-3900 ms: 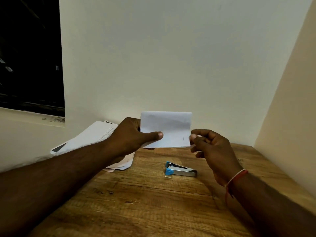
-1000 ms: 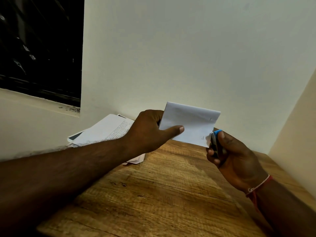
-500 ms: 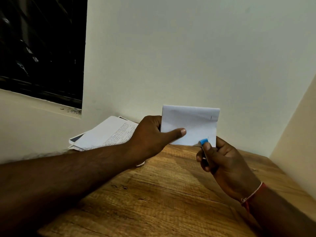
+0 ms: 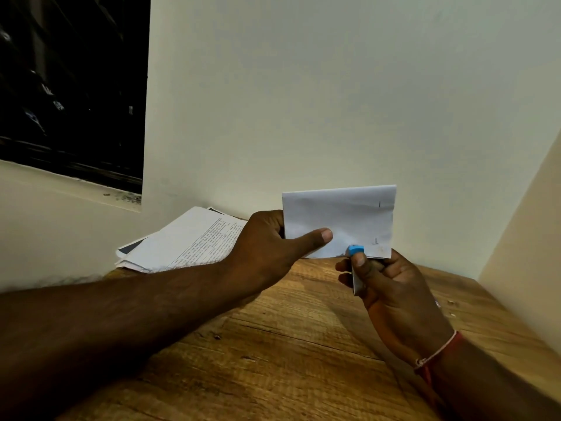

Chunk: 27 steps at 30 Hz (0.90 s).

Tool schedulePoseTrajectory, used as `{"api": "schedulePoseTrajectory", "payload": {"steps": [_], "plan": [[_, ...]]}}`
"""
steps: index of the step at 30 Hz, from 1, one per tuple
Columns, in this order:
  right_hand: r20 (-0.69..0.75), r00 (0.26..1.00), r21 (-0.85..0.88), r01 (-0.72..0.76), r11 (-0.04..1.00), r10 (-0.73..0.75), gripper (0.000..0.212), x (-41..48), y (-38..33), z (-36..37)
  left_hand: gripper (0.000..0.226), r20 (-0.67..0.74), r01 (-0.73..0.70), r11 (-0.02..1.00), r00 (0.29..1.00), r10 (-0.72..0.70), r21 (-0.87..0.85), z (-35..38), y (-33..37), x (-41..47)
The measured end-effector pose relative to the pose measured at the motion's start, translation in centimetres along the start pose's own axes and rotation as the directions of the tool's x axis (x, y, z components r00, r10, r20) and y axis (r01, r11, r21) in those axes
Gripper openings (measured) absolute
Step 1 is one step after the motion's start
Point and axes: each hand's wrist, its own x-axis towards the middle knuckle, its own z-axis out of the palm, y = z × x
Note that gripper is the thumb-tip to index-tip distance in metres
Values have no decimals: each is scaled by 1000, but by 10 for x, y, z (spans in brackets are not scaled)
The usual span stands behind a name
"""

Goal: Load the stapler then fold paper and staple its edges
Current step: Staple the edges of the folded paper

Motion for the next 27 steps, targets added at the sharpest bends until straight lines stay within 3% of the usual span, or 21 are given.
{"api": "schedulePoseTrajectory", "payload": {"steps": [4, 12, 19, 27], "plan": [[-5, 1000, -8, 1, 1000, -2, 100, 0, 0, 1, 15, 15, -1, 1000, 1000, 1, 6, 0, 2, 0], [-31, 1000, 6, 1, 1000, -1, 111, 1, 0, 2, 18, 14, 9, 1000, 1000, -9, -14, 0, 3, -1], [-37, 999, -21, 0, 1000, -1, 107, 1, 4, 1, 14, 40, 28, 998, 999, -26, -52, 3, 2, -2], [-53, 998, -75, 29, 997, -33, 101, -1, 1, 1, 37, 24, 17, 999, 1000, -16, -37, 4, -2, -2]]}}
